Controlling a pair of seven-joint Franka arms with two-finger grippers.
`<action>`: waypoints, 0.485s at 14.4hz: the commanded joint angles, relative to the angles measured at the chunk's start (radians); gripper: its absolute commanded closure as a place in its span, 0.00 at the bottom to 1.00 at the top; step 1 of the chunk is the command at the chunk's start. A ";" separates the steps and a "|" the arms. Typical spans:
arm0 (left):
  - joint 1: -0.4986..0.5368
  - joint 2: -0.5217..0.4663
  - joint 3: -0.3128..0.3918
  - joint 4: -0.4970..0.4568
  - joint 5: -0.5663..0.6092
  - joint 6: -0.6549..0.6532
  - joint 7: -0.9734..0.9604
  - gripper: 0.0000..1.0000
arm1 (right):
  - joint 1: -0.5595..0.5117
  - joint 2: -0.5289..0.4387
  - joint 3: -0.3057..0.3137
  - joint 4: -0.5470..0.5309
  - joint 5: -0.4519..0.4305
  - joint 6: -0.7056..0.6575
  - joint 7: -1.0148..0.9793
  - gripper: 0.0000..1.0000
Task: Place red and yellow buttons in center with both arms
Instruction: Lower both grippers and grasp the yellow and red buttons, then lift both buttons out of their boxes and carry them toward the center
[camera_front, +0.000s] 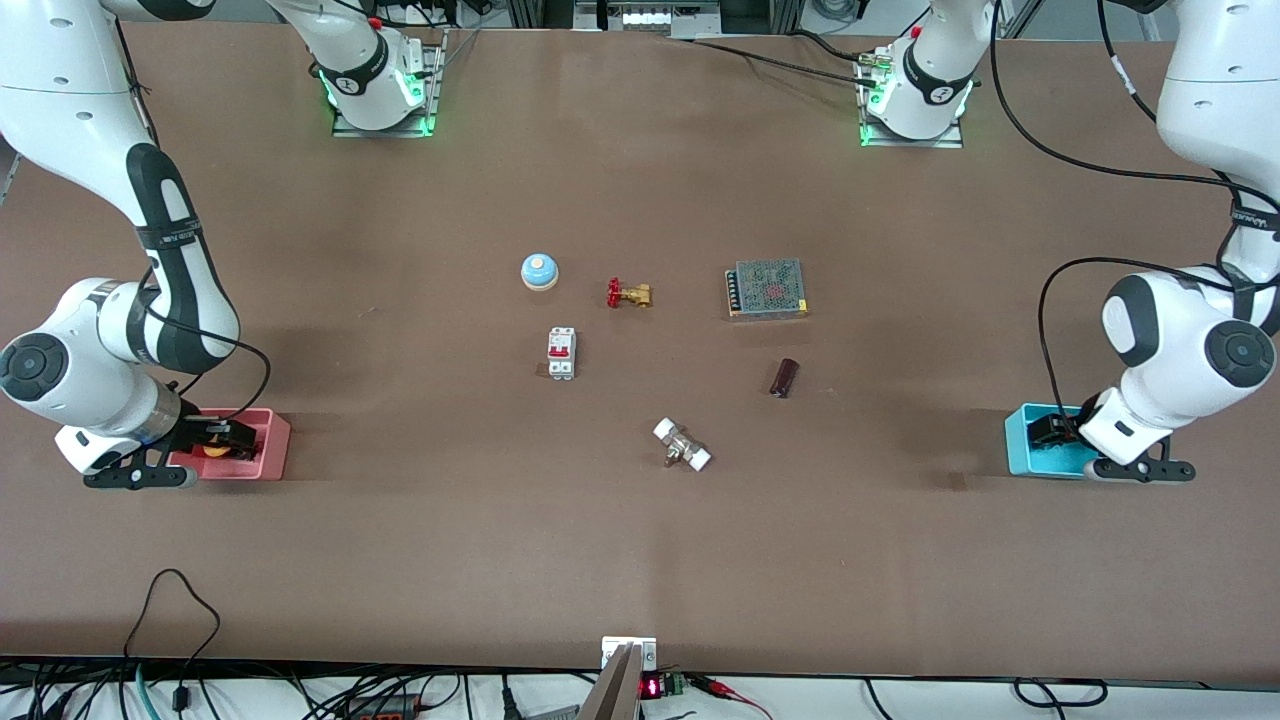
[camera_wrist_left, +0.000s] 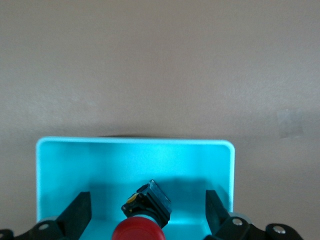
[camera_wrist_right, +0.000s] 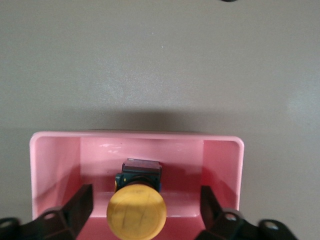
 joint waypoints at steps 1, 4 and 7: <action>0.014 -0.009 -0.005 -0.024 0.019 0.025 0.015 0.00 | -0.010 0.000 0.010 -0.007 -0.003 0.015 -0.017 0.34; 0.022 -0.011 -0.005 -0.031 0.019 0.022 0.035 0.00 | -0.010 0.000 0.010 -0.009 -0.003 0.013 -0.017 0.53; 0.025 -0.008 -0.005 -0.031 0.017 0.022 0.035 0.01 | -0.008 -0.001 0.009 -0.009 -0.003 0.010 -0.017 0.63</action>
